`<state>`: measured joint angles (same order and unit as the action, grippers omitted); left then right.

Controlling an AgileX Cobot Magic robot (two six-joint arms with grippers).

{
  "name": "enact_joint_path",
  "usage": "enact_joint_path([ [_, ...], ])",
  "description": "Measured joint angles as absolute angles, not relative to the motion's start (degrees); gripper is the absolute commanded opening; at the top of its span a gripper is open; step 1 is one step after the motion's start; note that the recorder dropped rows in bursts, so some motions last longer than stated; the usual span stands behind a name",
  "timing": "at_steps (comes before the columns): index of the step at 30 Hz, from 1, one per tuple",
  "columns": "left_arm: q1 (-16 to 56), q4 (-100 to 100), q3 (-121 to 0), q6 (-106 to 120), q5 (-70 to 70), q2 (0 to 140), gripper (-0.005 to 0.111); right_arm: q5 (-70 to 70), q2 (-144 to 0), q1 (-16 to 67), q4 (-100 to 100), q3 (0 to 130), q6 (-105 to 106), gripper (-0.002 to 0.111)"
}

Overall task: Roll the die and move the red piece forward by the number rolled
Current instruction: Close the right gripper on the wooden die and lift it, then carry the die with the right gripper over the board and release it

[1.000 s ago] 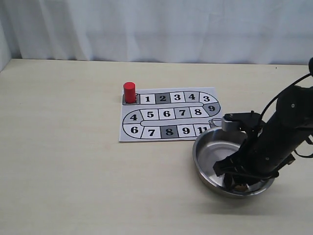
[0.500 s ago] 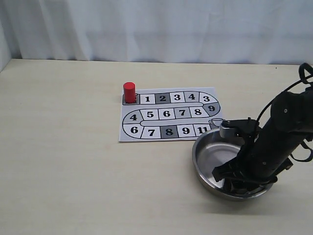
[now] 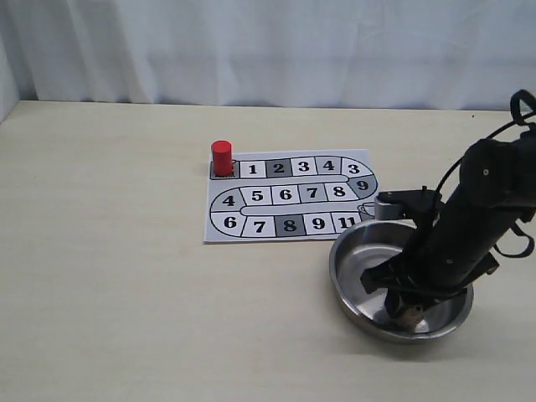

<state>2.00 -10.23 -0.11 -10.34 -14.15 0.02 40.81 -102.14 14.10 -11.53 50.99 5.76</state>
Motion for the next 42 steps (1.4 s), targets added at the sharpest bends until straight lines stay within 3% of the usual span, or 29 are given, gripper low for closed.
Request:
enact_joint_path([
  [6,2.00,-10.23,-0.11,-10.34,-14.15,0.02,0.000,49.18,-102.24,14.10,-9.83,59.85,3.00,0.004],
  [13,2.00,-10.23,-0.11,-10.34,-14.15,0.02,0.000,56.38,-102.79,14.10,9.09,74.55,-4.67,0.004],
  [23,2.00,-10.23,-0.11,-10.34,-14.15,0.02,0.000,46.95,-108.31,6.22,21.92,75.55,-19.37,0.004],
  [29,2.00,-10.23,-0.11,-10.34,-14.15,0.02,0.000,36.63,-111.45,0.29,19.10,75.66,-19.97,0.004],
  [36,2.00,-10.23,-0.11,-10.34,-14.15,0.02,0.000,29.88,-115.45,-0.36,14.45,75.66,-16.35,0.005],
  [39,2.00,-10.23,-0.11,-10.34,-14.15,0.02,0.000,27.49,-116.52,-0.22,2.34,75.66,-6.08,0.019],
  [41,2.00,-10.23,-0.11,-10.34,-14.15,0.02,0.000,27.83,-117.02,0.31,-13.69,75.66,9.82,0.036],
  [42,2.00,-10.23,-0.11,-10.34,-14.15,0.02,0.000,28.60,-117.31,0.73,-21.10,75.66,17.52,0.051],
])
